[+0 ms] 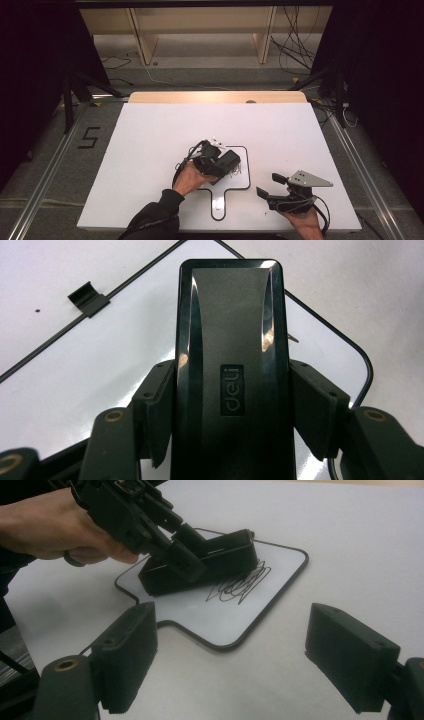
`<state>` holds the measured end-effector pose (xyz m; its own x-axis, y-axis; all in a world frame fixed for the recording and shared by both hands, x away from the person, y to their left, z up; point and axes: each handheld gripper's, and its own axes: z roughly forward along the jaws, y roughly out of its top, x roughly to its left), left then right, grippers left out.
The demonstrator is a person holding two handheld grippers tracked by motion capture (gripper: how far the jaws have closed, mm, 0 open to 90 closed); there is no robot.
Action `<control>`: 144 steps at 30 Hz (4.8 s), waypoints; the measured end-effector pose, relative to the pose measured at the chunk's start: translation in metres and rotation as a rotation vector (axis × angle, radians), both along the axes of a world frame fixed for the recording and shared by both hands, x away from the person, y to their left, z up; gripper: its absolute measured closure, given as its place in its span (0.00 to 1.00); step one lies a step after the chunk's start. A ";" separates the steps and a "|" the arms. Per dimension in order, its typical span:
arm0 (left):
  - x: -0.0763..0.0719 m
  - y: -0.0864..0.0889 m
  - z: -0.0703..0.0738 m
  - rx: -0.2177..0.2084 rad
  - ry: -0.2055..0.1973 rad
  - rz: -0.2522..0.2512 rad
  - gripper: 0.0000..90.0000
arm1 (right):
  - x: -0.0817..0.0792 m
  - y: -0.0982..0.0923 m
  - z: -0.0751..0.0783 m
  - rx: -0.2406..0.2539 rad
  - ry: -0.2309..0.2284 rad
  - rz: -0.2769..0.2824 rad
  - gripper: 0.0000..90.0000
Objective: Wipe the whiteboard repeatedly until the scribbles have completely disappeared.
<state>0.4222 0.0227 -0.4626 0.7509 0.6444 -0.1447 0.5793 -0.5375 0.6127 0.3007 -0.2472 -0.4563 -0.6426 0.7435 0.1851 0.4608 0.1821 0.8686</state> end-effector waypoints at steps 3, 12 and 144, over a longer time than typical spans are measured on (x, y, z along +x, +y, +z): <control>-0.001 -0.003 0.000 0.008 0.002 -0.008 0.45 | 0.000 0.000 0.000 -0.001 0.000 0.000 0.24; -0.004 -0.012 -0.001 0.049 -0.006 -0.043 0.45 | 0.000 0.000 0.000 0.001 -0.001 0.001 0.24; 0.025 -0.042 -0.002 0.188 -0.001 -0.020 0.44 | 0.001 -0.004 0.001 -0.003 -0.008 -0.011 0.24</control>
